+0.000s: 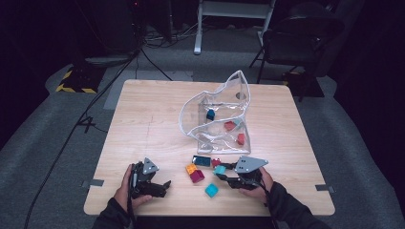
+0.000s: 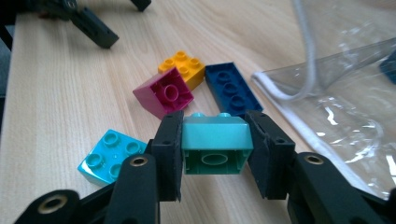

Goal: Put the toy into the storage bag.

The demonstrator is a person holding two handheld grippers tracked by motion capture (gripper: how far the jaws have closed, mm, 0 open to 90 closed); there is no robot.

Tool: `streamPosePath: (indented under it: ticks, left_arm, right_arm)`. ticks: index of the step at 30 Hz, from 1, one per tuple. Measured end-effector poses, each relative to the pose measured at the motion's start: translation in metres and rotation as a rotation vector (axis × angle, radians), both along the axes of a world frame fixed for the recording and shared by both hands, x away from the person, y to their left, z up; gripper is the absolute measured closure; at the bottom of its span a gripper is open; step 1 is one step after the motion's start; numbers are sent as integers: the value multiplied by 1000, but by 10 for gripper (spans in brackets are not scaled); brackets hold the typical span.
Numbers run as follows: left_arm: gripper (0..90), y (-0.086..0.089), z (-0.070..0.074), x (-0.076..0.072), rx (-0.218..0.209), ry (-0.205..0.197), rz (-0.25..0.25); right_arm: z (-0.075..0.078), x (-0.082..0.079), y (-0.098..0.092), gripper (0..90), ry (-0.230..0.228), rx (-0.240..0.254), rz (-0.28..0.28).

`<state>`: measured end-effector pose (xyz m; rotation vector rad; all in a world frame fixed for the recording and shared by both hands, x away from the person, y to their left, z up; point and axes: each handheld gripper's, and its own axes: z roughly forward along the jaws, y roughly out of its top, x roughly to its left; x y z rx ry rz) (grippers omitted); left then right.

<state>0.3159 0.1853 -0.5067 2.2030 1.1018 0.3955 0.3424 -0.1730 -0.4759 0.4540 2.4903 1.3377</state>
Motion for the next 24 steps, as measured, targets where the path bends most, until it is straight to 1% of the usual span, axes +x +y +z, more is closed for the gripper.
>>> streamPosePath:
  ticks: [3,9,16,24]
  left_arm:
    - [3,0,0,0,-2,2,-1]
    - [3,0,0,0,-2,1,-2]
    - [3,0,0,0,-1,1,-2]
    - [4,0,0,0,0,-1,-1]
  right_arm:
    - [9,0,-10,592,-7,27,-14]
    - [29,0,-27,592,-36,84,-48]
    - [41,4,-39,592,-53,111,-91]
    - [54,6,-45,593,-84,133,-126]
